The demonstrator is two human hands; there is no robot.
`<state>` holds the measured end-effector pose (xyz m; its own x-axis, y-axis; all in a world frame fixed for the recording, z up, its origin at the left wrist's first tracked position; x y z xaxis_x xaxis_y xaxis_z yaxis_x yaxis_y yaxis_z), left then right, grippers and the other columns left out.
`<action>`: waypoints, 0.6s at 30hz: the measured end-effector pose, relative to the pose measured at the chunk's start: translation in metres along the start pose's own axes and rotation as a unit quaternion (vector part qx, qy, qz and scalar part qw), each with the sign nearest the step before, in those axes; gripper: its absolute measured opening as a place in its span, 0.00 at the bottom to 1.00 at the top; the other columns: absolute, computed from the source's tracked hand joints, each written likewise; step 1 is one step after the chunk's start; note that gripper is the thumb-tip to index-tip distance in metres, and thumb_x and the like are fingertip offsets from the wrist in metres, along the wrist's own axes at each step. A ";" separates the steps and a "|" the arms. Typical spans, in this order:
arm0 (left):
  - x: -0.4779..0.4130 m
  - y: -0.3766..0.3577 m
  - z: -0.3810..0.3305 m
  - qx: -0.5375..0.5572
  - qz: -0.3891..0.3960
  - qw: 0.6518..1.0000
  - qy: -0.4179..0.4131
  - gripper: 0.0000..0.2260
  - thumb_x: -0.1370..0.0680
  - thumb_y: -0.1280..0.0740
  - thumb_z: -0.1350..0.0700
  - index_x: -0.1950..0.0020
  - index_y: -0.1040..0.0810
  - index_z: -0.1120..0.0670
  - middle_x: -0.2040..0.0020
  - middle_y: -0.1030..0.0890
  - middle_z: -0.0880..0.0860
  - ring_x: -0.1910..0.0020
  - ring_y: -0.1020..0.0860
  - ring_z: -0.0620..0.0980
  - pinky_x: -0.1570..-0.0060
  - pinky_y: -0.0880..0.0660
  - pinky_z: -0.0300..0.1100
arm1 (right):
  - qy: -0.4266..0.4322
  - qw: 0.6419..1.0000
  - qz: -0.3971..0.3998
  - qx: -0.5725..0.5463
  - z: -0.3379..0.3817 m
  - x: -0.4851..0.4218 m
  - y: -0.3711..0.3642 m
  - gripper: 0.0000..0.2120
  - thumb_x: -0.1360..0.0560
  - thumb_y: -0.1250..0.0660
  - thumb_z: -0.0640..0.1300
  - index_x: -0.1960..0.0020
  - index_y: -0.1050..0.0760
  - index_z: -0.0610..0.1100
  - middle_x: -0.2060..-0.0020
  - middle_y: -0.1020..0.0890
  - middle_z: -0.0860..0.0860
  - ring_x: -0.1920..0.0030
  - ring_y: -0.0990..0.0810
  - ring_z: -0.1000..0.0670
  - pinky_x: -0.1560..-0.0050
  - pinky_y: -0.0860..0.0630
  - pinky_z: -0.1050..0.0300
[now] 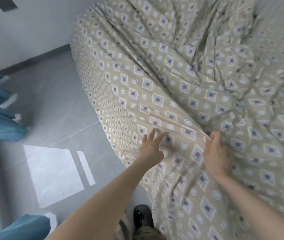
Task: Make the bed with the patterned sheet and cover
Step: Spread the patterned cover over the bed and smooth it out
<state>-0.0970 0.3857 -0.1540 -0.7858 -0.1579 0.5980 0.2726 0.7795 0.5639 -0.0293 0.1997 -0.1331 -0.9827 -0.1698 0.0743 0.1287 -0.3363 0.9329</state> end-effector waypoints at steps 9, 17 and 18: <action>-0.015 -0.035 0.033 -0.122 0.092 0.988 -0.010 0.35 0.24 0.42 0.67 0.24 0.46 0.39 0.23 0.64 0.43 0.23 0.56 0.59 0.27 0.44 0.55 | -0.112 0.973 0.153 0.128 -0.049 -0.031 -0.056 0.06 0.20 0.46 0.42 0.44 0.36 0.44 0.51 0.21 0.40 0.51 0.22 0.39 0.54 0.26 0.49; 0.001 -0.052 0.022 -0.210 0.100 0.971 -0.062 0.31 0.23 0.42 0.63 0.26 0.43 0.37 0.23 0.62 0.45 0.25 0.68 0.57 0.29 0.64 0.60 | -0.162 0.973 0.159 0.034 -0.060 -0.013 -0.061 0.07 0.22 0.41 0.41 0.45 0.35 0.44 0.48 0.22 0.41 0.51 0.23 0.41 0.53 0.25 0.49; 0.004 -0.054 0.020 -0.215 0.113 0.968 -0.065 0.32 0.23 0.42 0.63 0.25 0.44 0.37 0.22 0.62 0.45 0.25 0.67 0.55 0.29 0.64 0.60 | -0.165 0.974 0.151 0.023 -0.062 -0.006 -0.055 0.09 0.22 0.39 0.41 0.43 0.34 0.44 0.47 0.22 0.42 0.51 0.22 0.41 0.53 0.25 0.49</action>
<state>-0.1262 0.3552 -0.1936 -0.7344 0.0876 0.6731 0.6302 0.4562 0.6282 -0.0225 0.1620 -0.2067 -0.8908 0.0559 0.4509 0.4207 -0.2737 0.8649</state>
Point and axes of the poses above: each hand's wrist, its own x-axis away from the middle knuckle, its own y-axis out of the back of the hand, z = x × y, the point moved 1 cm from there along -x, towards the middle knuckle
